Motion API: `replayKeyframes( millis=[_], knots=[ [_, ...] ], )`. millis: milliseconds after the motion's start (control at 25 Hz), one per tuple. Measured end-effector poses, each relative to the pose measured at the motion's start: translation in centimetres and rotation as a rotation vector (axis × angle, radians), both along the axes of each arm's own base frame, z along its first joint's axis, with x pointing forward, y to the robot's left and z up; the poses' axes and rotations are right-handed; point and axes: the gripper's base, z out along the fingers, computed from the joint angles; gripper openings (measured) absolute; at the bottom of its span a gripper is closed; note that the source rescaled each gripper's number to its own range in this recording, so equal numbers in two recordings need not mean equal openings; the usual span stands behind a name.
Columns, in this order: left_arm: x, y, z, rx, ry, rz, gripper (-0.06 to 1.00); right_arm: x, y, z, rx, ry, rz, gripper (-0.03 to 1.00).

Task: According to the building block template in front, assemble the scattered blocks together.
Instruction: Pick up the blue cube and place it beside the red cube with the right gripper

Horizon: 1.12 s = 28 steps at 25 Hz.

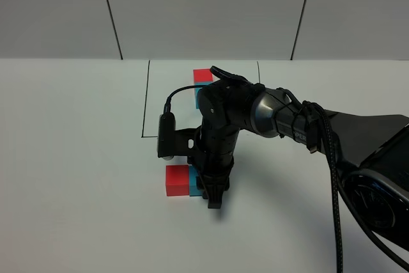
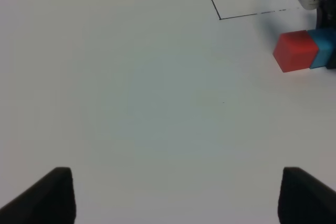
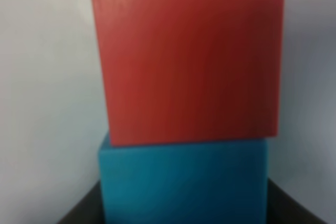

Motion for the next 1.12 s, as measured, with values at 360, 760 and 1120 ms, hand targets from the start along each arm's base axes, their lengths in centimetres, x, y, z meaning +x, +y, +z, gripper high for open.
replayKeyframes(
  millis=[360,760,1120],
  knots=[
    [0.0,0.0,0.0,0.0,0.0,0.0,0.68,-0.06,-0.05,-0.02,-0.009,0.005,0.027,0.0],
    [0.0,0.0,0.0,0.0,0.0,0.0,0.68,-0.08,-0.03,-0.02,-0.006,0.007,0.027,0.0],
    [0.0,0.0,0.0,-0.001,0.0,0.001,0.68,-0.32,0.5,0.02,0.027,0.014,0.013,0.88]
  ],
)
